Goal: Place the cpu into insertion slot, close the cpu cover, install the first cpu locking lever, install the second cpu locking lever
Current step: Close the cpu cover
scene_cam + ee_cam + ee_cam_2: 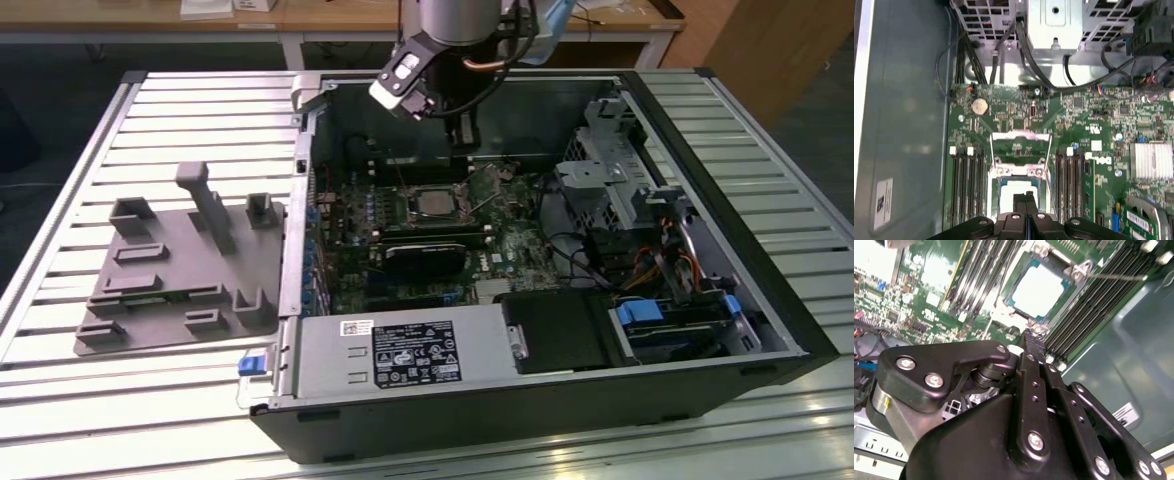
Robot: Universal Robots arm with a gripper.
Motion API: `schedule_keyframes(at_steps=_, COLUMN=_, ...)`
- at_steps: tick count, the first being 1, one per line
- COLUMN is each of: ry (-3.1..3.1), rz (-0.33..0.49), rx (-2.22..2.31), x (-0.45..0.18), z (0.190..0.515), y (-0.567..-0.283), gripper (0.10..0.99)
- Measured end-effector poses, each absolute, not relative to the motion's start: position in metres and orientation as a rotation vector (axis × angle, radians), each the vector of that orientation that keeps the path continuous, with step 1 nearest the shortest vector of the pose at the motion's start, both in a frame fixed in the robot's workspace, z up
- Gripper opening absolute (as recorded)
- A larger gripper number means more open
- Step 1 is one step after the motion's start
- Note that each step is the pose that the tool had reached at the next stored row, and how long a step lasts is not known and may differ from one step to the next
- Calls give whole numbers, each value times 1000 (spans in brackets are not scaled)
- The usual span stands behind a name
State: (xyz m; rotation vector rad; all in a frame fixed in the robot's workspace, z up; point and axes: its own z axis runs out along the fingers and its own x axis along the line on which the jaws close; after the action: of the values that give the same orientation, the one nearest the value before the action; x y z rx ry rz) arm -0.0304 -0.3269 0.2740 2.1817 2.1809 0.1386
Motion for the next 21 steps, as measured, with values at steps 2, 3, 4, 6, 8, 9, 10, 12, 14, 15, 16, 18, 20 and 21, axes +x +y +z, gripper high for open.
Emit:
schedule_keyframes(at_steps=2, ry=2180, rz=138, rx=2182, x=-25, z=274, y=-327, gripper=106)
schedule_keyframes(at_steps=3, ry=2180, rz=138, rx=2183, x=-23, z=274, y=-327, gripper=106)
schedule_keyframes(at_steps=4, ry=2180, rz=138, rx=2183, x=-21, z=274, y=-327, gripper=106)
schedule_keyframes(at_steps=6, ry=2179, rz=138, rx=2184, x=-16, z=274, y=-327, gripper=106)
schedule_keyframes(at_steps=8, ry=2178, rz=138, rx=2185, x=-11, z=274, y=-327, gripper=106)
schedule_keyframes(at_steps=9, ry=2178, rz=138, rx=2185, x=-9, z=274, y=-327, gripper=106)
schedule_keyframes(at_steps=10, ry=2178, rz=138, rx=2186, x=-6, z=274, y=-327, gripper=106)
schedule_keyframes(at_steps=12, ry=2177, rz=138, rx=2186, x=-1, z=274, y=-327, gripper=106)
schedule_keyframes(at_steps=14, ry=2176, rz=138, rx=2187, x=3, z=274, y=-327, gripper=106)
schedule_keyframes(at_steps=15, ry=2176, rz=138, rx=2187, x=6, z=274, y=-327, gripper=106)
schedule_keyframes(at_steps=16, ry=2176, rz=137, rx=2188, x=8, z=274, y=-327, gripper=106)
schedule_keyframes(at_steps=18, ry=2175, rz=137, rx=2188, x=13, z=274, y=-327, gripper=106)
schedule_keyframes(at_steps=20, ry=2175, rz=137, rx=2189, x=18, z=273, y=-327, gripper=106)
schedule_keyframes(at_steps=21, ry=2174, rz=137, rx=2189, x=20, z=273, y=-327, gripper=106)
